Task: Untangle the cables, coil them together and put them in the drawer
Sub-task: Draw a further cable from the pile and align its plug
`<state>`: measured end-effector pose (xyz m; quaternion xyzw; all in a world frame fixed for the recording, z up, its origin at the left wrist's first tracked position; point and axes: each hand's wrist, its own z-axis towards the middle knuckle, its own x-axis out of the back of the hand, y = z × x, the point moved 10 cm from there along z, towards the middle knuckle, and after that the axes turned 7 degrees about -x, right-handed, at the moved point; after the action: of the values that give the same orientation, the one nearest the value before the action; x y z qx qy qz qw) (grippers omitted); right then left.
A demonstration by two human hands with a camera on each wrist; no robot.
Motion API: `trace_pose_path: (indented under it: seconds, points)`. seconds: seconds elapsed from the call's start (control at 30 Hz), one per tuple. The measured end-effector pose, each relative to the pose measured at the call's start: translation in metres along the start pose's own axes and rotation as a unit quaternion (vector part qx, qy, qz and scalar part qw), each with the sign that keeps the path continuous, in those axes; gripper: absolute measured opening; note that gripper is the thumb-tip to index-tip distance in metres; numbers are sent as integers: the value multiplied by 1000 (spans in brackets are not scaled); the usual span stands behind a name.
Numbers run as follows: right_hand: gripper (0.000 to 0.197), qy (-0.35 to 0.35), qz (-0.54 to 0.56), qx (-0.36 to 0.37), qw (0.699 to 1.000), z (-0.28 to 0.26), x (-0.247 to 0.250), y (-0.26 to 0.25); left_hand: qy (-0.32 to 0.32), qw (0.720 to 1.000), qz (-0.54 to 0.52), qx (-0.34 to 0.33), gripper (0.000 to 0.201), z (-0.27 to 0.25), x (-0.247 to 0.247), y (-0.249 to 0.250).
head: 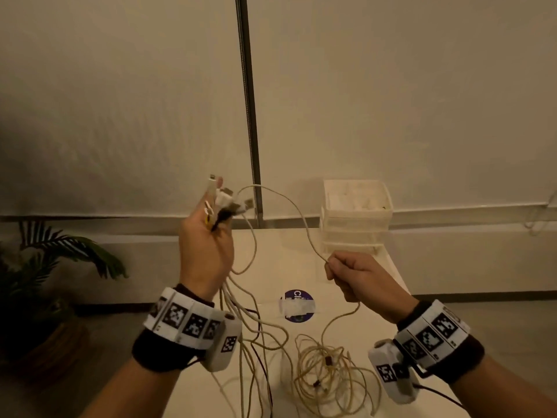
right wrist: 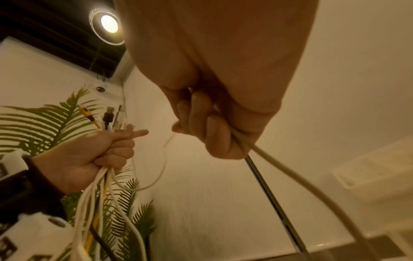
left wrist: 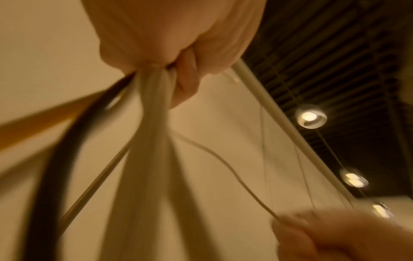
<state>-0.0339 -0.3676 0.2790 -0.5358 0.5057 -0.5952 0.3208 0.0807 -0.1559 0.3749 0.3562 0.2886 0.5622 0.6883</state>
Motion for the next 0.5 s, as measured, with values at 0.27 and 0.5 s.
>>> trace_pose_path:
  seconds: [0.27, 0.5]
  points:
    - [35, -37, 10, 36, 999, -12, -25, -45, -302, 939, 130, -101, 23, -54, -106, 10]
    - [31, -47, 41, 25, 998, -20, -19, -37, -257, 953, 156, -49, 26, -38, -90, -12]
